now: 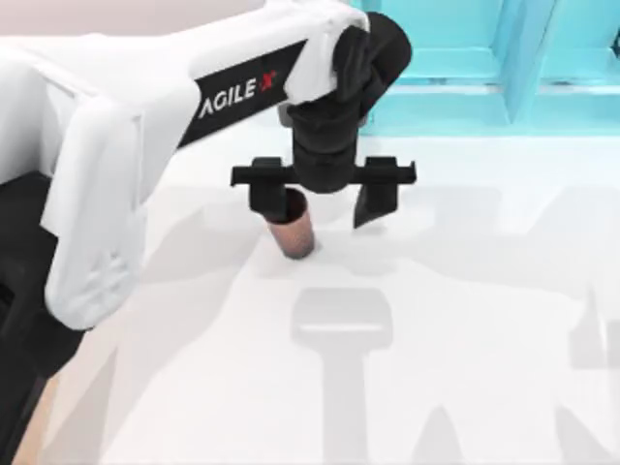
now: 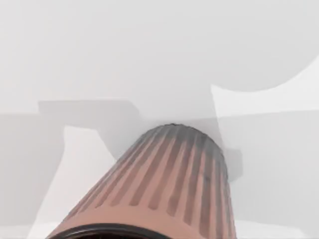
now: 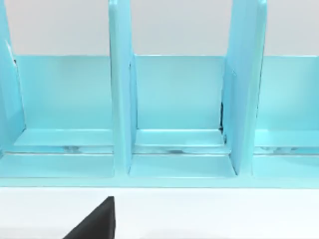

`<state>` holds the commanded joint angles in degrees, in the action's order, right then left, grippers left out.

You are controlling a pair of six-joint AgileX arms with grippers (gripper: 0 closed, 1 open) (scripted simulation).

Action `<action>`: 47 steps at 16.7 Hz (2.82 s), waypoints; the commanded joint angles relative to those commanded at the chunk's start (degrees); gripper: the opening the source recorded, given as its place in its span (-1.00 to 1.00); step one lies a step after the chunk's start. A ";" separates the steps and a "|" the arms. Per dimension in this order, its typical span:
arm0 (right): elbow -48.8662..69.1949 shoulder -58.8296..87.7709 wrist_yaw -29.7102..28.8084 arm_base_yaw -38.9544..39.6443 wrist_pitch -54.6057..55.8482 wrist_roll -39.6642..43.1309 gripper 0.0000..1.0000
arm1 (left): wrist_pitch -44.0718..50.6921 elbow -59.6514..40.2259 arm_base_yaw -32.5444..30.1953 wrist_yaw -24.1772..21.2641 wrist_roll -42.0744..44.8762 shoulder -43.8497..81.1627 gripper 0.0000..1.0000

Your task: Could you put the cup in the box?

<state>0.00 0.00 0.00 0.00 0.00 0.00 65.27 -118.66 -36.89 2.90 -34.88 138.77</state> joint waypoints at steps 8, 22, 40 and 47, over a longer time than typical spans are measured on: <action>0.00 0.00 0.00 0.00 0.00 0.00 1.00 | 0.00 0.00 0.00 0.00 0.00 0.00 -1.00; 0.00 0.00 0.00 0.00 0.00 0.00 1.00 | 4.61 2.77 7.76 -1.43 7.74 -5.74 -1.00; 0.00 0.00 0.00 0.00 0.00 0.00 1.00 | 14.97 20.19 43.26 -8.04 41.60 -34.72 -1.00; 0.00 0.00 0.00 0.00 0.00 0.00 1.00 | 16.50 23.28 49.21 -9.30 47.96 -37.73 -1.00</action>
<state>0.00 0.00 0.00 0.00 0.00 0.00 81.78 -95.39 12.31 -6.39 13.08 101.04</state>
